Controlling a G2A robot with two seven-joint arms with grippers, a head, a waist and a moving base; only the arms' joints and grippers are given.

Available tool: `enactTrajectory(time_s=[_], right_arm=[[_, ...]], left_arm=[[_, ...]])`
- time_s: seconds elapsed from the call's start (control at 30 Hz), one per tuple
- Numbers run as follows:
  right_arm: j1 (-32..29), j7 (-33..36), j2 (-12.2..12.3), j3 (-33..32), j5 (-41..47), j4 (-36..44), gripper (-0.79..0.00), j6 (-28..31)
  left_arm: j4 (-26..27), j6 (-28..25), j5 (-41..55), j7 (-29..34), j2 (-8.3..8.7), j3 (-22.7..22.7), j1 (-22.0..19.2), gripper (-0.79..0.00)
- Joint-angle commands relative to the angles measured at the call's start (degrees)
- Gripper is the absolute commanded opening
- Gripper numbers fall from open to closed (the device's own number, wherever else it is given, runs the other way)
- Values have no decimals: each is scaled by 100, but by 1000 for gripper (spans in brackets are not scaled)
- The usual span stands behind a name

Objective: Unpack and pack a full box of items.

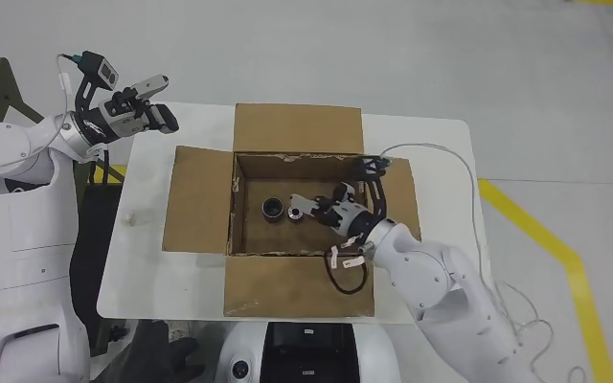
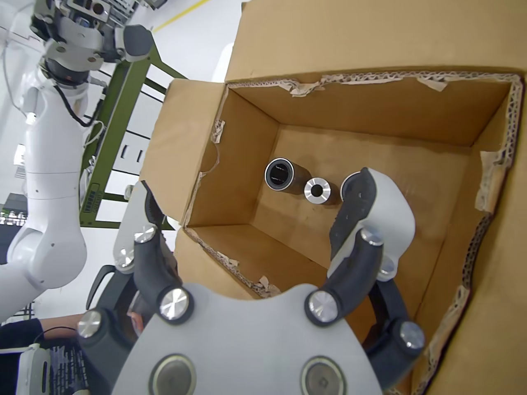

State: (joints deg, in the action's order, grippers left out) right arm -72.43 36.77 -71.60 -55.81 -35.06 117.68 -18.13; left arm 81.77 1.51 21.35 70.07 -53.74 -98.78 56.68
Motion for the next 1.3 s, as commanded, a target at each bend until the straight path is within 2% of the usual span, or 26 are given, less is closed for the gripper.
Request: enactTrajectory(time_s=[0.0, 0.6, 0.9, 1.27], right_arm=[[150, 78, -27, 79, 3, -107, 0, -90], [189, 108, -33, 110, -45, -222, 0, -41], [864, 1268, -88, 533, -743, -664, 0, -375], [1513, 1906, -256, 964, -980, -1315, 0, -869]], left_arm=[[0, 0, 0, 0, 0, 0, 0, 0], [0, 0, 0, 0, 0, 0, 0, 0], [0, 0, 0, 0, 0, 0, 0, 0], [0, 0, 0, 0, 0, 0, 0, 0]])
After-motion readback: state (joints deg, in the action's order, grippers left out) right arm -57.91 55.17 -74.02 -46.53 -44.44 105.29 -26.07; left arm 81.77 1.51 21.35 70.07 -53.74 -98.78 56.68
